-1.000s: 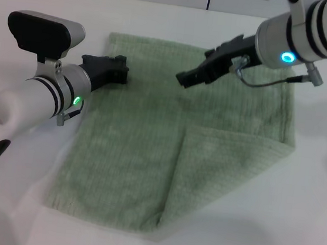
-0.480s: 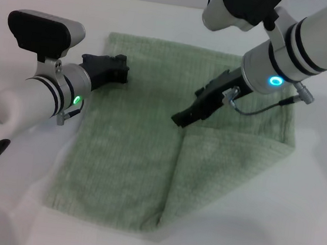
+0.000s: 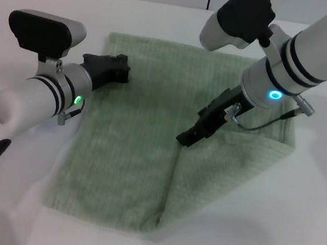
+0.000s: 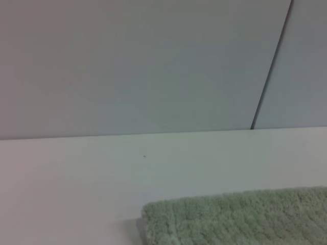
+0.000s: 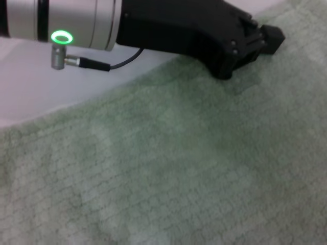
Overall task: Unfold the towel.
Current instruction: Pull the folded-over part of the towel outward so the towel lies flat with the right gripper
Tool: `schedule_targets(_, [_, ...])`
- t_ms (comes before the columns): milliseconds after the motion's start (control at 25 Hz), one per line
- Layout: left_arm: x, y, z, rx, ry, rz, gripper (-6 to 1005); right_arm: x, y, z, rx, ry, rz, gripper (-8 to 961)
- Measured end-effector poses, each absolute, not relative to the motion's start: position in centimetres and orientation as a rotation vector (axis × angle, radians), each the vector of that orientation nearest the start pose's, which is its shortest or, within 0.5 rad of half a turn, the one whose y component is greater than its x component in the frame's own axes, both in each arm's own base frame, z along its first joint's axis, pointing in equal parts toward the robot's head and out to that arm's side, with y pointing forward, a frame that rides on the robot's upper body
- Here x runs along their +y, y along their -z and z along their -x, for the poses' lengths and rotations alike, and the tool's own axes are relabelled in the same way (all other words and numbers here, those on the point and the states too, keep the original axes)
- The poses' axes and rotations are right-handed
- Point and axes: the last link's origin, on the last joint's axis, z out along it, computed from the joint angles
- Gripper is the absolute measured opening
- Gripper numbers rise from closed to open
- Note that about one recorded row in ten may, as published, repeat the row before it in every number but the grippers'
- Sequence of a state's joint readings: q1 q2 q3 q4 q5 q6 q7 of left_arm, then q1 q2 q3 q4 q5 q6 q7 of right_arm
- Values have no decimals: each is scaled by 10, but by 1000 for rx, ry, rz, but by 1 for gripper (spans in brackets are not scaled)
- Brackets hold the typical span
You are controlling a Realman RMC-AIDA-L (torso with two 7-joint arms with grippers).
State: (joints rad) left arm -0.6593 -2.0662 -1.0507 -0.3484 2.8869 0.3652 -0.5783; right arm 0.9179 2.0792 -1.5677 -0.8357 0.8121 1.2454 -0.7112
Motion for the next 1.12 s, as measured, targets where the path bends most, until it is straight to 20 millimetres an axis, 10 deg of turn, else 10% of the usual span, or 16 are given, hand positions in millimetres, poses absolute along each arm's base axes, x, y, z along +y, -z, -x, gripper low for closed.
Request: schedule_targets(1120, [398,89,276,-938,397,2001,-1,384,98,-141,729,453,2861,784])
